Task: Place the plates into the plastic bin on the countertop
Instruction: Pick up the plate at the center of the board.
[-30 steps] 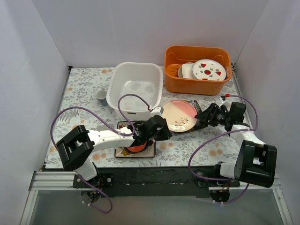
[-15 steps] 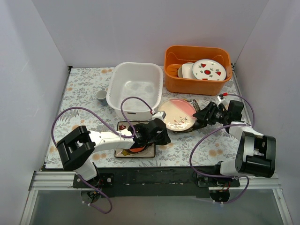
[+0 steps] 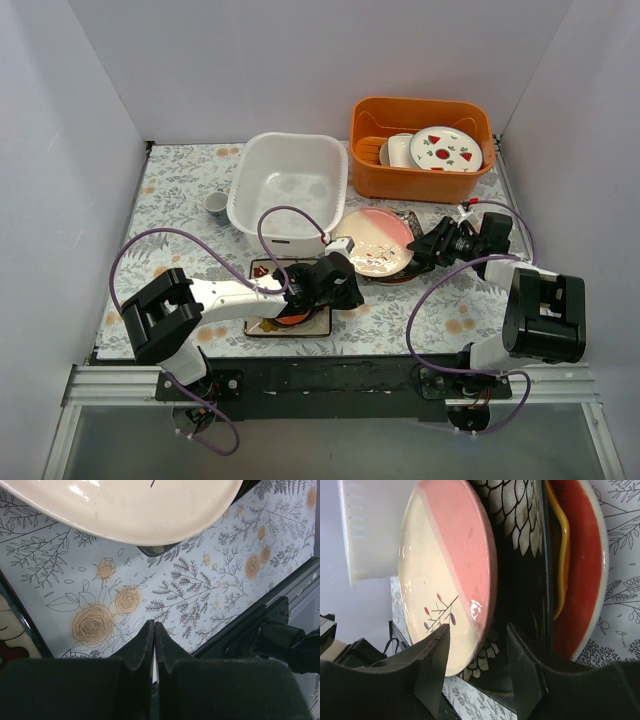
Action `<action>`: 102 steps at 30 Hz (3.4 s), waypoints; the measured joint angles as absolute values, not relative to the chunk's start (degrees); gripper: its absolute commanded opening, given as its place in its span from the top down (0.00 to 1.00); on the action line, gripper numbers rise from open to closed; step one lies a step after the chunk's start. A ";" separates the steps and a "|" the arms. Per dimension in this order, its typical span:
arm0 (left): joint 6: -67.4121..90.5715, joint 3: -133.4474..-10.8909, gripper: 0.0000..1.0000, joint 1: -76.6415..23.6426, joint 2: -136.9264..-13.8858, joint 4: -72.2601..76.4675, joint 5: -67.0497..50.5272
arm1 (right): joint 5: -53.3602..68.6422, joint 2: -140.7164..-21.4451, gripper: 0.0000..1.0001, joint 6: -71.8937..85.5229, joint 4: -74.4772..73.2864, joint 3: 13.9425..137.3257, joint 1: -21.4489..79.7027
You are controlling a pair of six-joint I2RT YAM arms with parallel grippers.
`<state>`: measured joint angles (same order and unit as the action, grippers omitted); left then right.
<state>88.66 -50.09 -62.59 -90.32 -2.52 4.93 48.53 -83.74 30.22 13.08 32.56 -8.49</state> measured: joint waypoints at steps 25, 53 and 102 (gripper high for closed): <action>88.18 -50.09 1.00 -62.59 -90.32 -2.33 5.06 | 52.64 -93.03 0.53 38.02 18.74 35.31 -4.82; 86.56 -50.09 0.64 -62.59 -89.58 -2.68 5.67 | 50.81 -85.95 0.99 47.22 26.83 27.53 -6.79; 87.26 -50.28 0.02 -62.59 -75.48 3.55 15.35 | 61.08 -65.36 0.99 58.89 33.36 26.37 -13.87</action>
<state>87.26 -50.28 -62.59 -75.48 3.55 15.35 61.08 -65.36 58.89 33.36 26.37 -13.87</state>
